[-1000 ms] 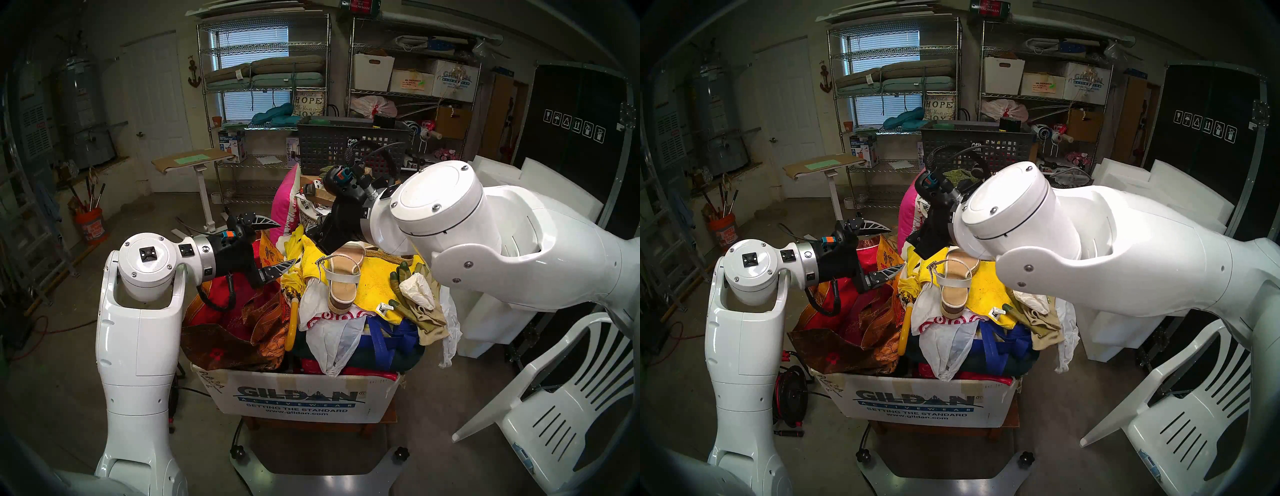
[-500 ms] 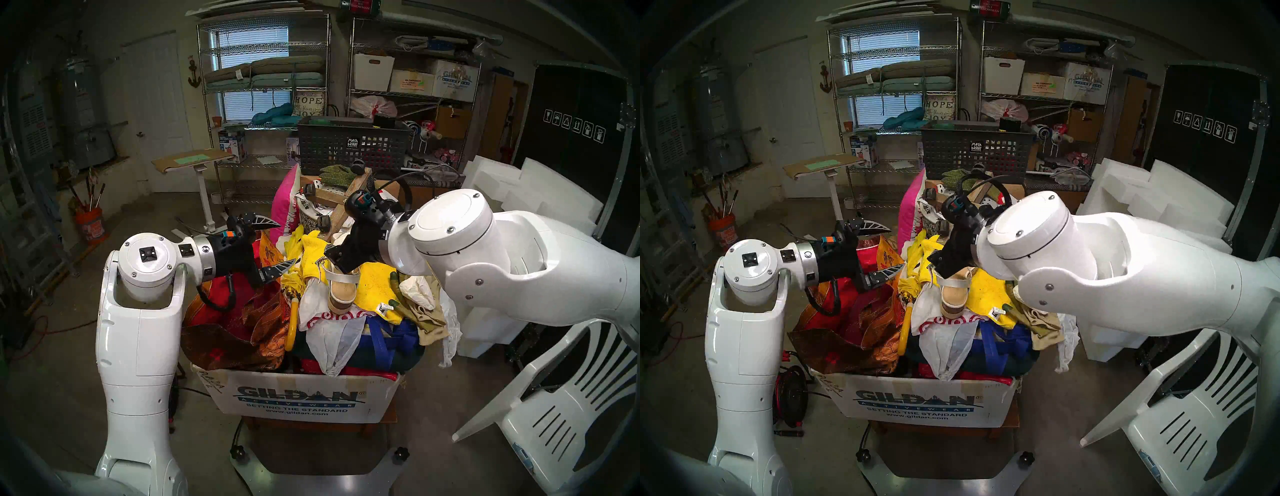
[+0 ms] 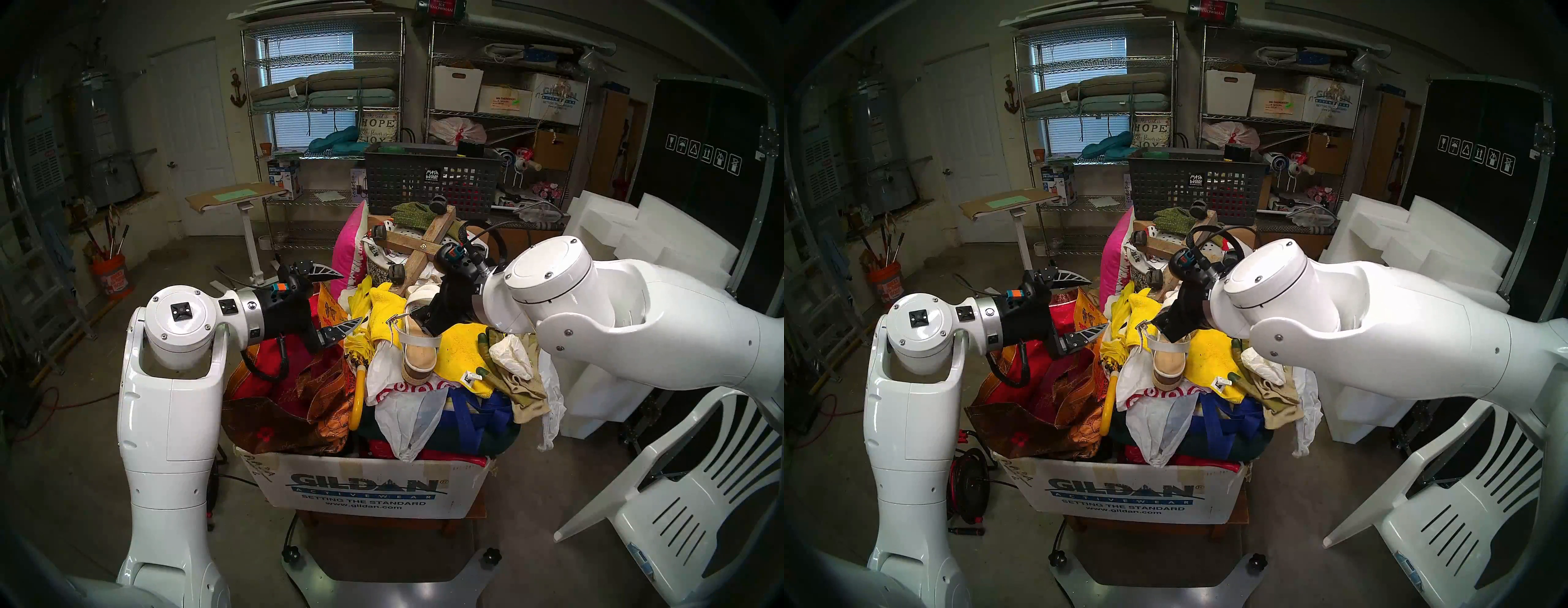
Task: Unbuckle a shoe
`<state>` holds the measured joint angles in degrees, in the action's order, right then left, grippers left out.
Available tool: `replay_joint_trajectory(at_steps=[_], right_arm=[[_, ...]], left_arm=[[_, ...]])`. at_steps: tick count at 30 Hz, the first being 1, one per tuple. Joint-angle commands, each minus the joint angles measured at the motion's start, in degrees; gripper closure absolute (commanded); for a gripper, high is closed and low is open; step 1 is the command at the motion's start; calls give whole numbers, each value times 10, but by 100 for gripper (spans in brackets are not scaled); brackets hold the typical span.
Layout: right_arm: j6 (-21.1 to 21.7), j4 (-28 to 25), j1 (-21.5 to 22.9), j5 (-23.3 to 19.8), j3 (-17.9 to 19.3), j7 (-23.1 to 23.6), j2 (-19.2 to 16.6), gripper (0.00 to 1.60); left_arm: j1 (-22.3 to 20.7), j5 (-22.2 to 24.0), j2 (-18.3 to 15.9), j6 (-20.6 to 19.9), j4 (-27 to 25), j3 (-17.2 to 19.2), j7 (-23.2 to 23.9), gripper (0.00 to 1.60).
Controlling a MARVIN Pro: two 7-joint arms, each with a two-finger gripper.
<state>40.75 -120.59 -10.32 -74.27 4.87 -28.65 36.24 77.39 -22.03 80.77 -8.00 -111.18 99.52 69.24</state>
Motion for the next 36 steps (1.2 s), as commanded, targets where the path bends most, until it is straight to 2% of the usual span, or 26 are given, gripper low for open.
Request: replay_joint_trajectory(at_steps=[1,11,21,30,36], right_arm=[[-8,12,3,13,-2,11,25,0],[-3,42,9,27,-10,41,35,0],[22,72,24,38,-16,100,52,0],[56,75,53,63,-8,110,71,0],[71,94,62,69,-10,139,87,0]], left_arm=[[-6,1,-1,-1,-10,0,2,0],[-6,1,-1,-1,-10,0,2,0],[-6,1,0,-1,-10,0,2,0],[-6,1,0,0,-9,0,1,0],[-6,1,0,-1,-9,0,2,0]])
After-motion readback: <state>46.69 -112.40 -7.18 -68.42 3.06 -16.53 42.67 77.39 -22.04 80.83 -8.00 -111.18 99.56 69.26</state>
